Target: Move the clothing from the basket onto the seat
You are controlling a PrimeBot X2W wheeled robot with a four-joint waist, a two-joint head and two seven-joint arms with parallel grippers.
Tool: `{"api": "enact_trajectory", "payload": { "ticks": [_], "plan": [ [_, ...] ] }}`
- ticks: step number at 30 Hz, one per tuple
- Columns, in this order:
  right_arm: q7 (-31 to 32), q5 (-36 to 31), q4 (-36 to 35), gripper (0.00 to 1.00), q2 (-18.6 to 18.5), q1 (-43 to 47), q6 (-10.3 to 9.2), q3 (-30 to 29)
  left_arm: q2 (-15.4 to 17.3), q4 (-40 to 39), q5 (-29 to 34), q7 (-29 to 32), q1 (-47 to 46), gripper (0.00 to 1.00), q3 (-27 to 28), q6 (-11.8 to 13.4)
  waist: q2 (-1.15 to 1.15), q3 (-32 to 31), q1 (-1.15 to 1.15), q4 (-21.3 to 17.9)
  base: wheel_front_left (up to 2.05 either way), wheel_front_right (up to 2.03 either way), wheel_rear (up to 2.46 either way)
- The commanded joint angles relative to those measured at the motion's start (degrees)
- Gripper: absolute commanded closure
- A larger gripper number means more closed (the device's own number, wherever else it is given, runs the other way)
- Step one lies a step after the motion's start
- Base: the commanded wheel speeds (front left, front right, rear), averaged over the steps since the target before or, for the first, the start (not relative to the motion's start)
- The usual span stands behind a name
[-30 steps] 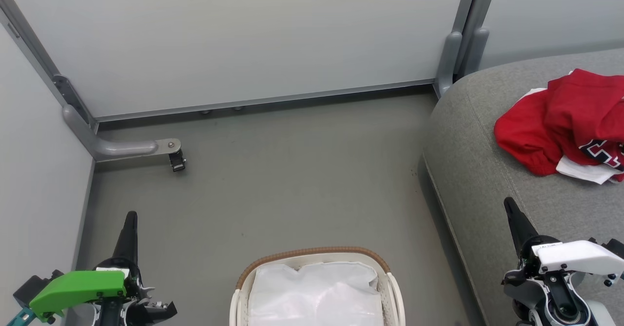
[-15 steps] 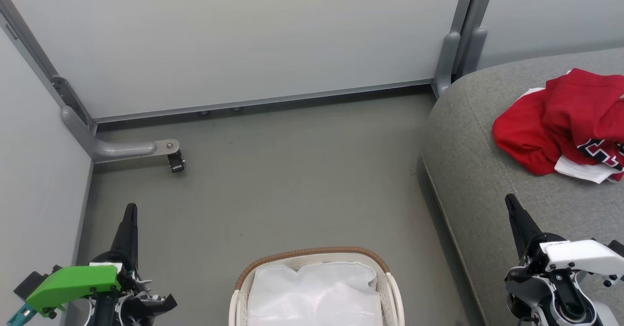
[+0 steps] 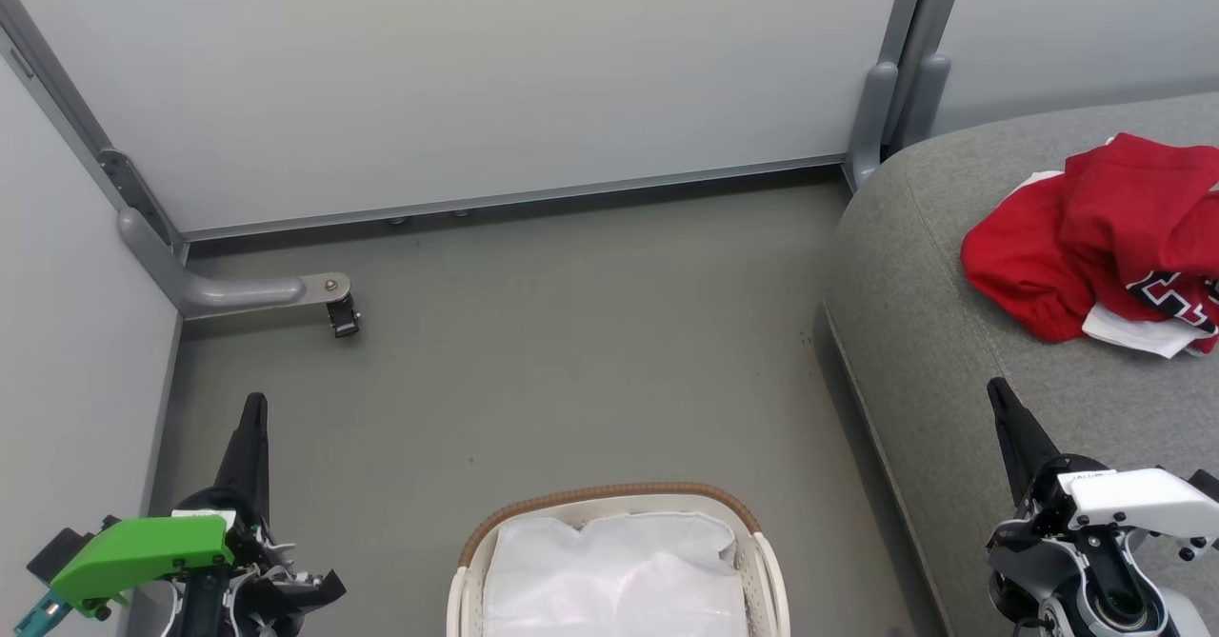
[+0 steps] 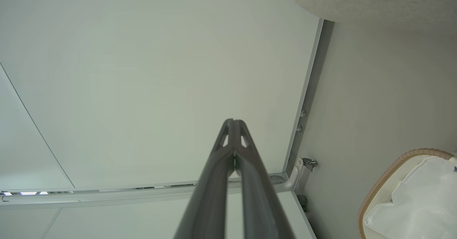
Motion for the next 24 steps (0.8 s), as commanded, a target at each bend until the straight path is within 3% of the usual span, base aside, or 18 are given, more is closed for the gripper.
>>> {"api": "enact_trajectory", "payload": {
  "ticks": [1, 24],
  "plan": [
    [0.2, 0.2, -0.2, 1.00, -0.3, 0.6, -0.04, -0.1, 0.0, -0.1, -0.2, 0.3, -0.6, 1.00, 0.2, 0.0, 0.00, 0.0, 0.00, 0.0, 0.00, 0.00, 0.00],
    [0.2, 0.2, -0.2, 1.00, -0.3, 0.6, -0.04, -0.1, 0.0, -0.1, -0.2, 0.3, -0.6, 1.00, 0.1, 0.0, 0.00, 0.0, 0.00, 0.0, 0.00, 0.00, 0.00]
  ]
}}
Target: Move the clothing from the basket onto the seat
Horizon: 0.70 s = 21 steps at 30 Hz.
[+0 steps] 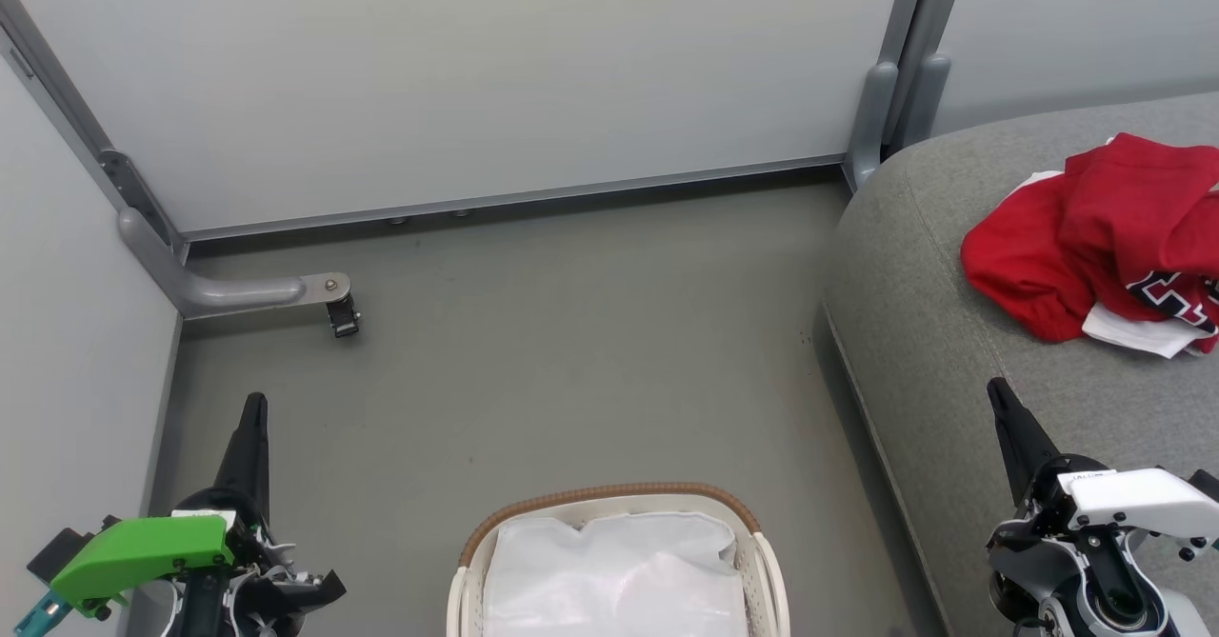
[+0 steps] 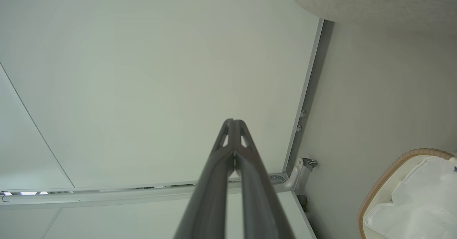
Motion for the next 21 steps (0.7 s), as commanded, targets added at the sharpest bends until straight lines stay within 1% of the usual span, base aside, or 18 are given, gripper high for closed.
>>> {"api": "enact_trajectory", "payload": {
  "ticks": [1, 21],
  "plan": [
    [0.2, 0.2, -0.2, 1.00, -0.3, 0.6, -0.03, -0.1, 0.0, -0.1, -0.2, 0.3, -0.6, 1.00, 0.1, 0.0, 0.00, 0.0, 0.00, 0.0, 0.00, 0.00, 0.00],
    [0.2, 0.2, -0.2, 1.00, -0.3, 0.6, -0.03, -0.1, 0.0, -0.1, -0.2, 0.3, -0.6, 1.00, 0.1, 0.0, 0.00, 0.0, 0.00, 0.0, 0.00, 0.00, 0.00]
  ]
}}
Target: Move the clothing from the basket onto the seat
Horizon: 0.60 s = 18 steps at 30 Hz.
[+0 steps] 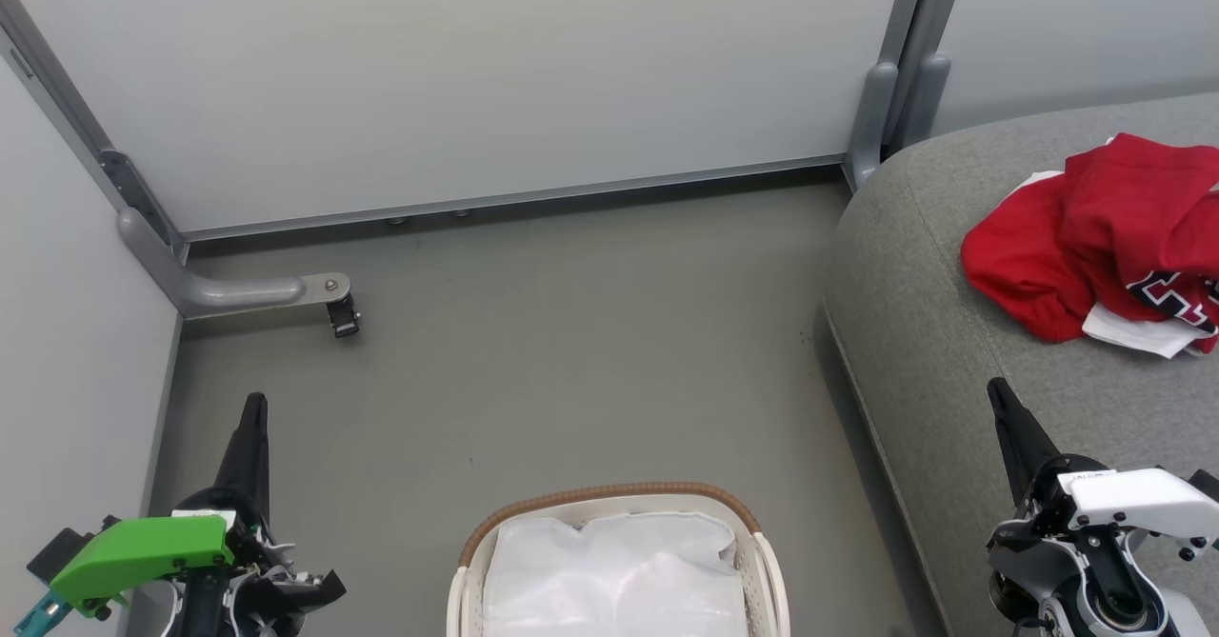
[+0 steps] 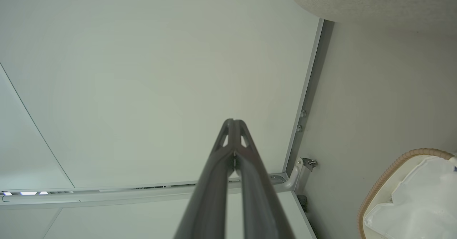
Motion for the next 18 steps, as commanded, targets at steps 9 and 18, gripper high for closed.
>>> {"api": "enact_trajectory", "payload": {
  "ticks": [9, 18],
  "plan": [
    [0.2, 0.2, -0.2, 1.00, -0.3, 0.6, -0.02, -0.1, 0.0, -0.1, -0.2, 0.3, -0.6, 1.00, 0.1, 0.0, 0.00, 0.0, 0.00, 0.0, 0.00, 0.00, 0.00],
    [0.1, 0.2, -0.2, 1.00, -0.3, 0.6, -0.02, -0.1, 0.0, -0.1, -0.2, 0.3, -0.6, 1.00, 0.1, 0.0, 0.00, 0.0, 0.00, 0.0, 0.00, 0.00, 0.00]
  ]
}}
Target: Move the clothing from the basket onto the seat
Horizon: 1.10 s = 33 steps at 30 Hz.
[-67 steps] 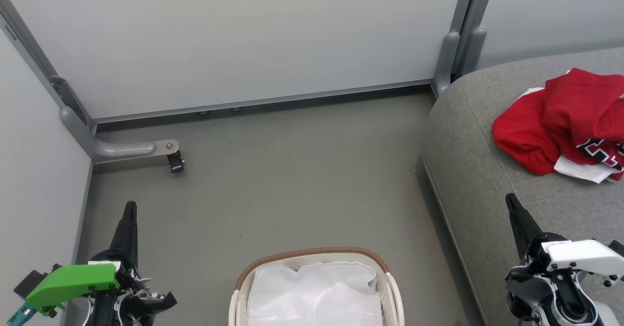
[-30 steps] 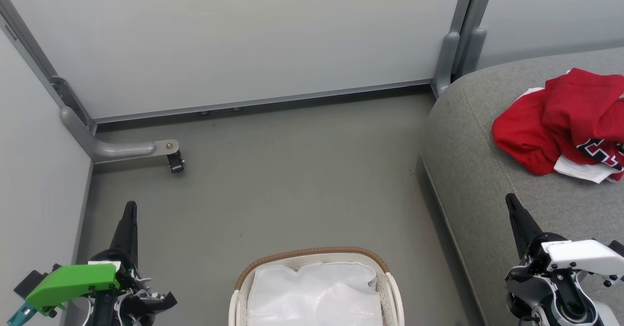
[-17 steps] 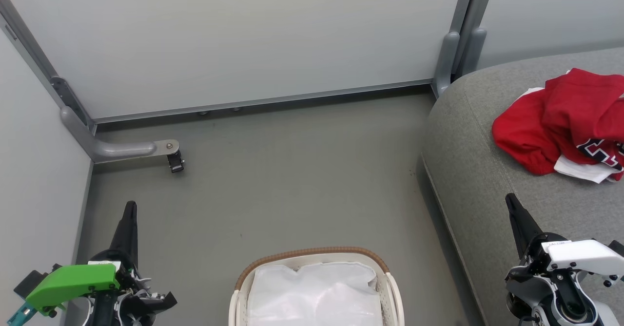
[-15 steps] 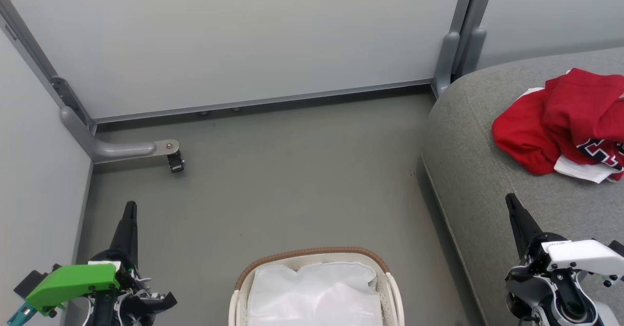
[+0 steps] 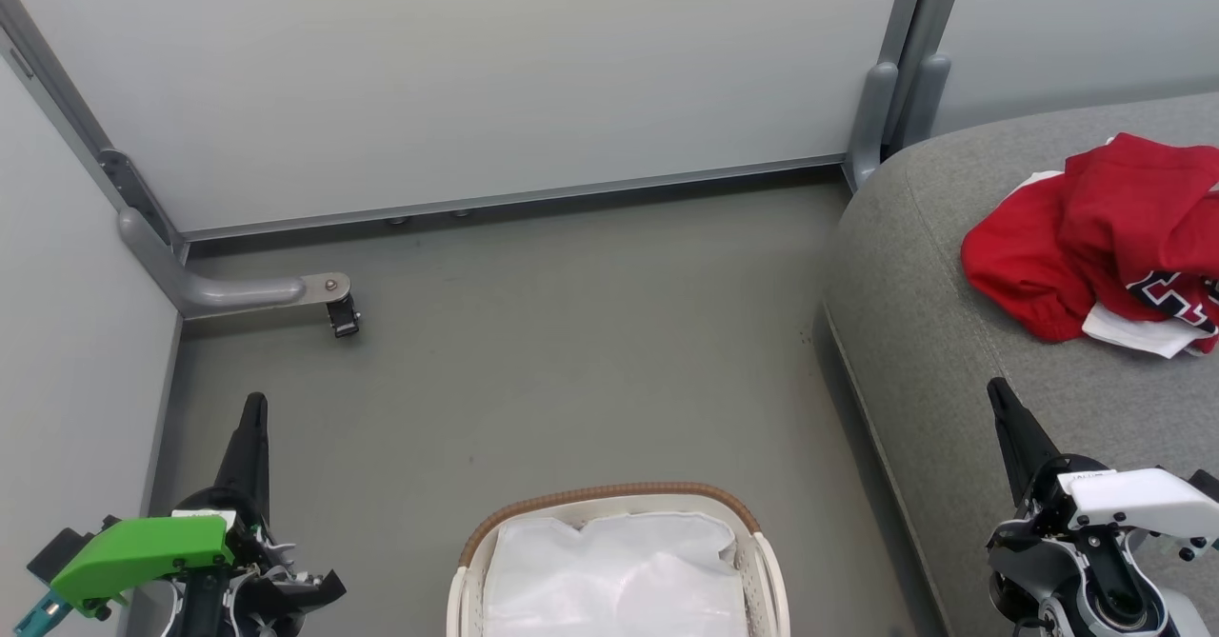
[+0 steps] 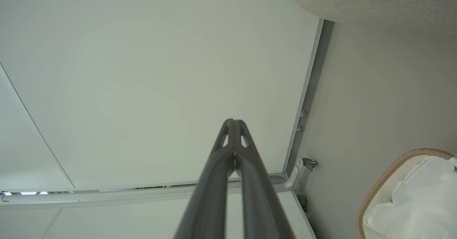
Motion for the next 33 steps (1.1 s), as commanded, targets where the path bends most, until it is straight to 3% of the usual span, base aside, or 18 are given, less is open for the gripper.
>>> {"api": "enact_trajectory", "payload": {
  "ticks": [1, 33],
  "plan": [
    [0.1, 0.2, -0.2, 1.00, -0.3, 0.6, -0.03, -0.1, 0.0, -0.1, -0.2, 0.3, -0.6, 1.00, 0.1, 0.0, 0.00, 0.0, 0.00, 0.0, 0.00, 0.00, 0.00],
    [0.1, 0.2, -0.2, 1.00, -0.3, 0.6, -0.03, -0.1, 0.0, -0.1, -0.2, 0.2, -0.6, 1.00, 0.1, 0.0, 0.00, 0.0, 0.00, 0.0, 0.00, 0.00, 0.00]
  ]
}}
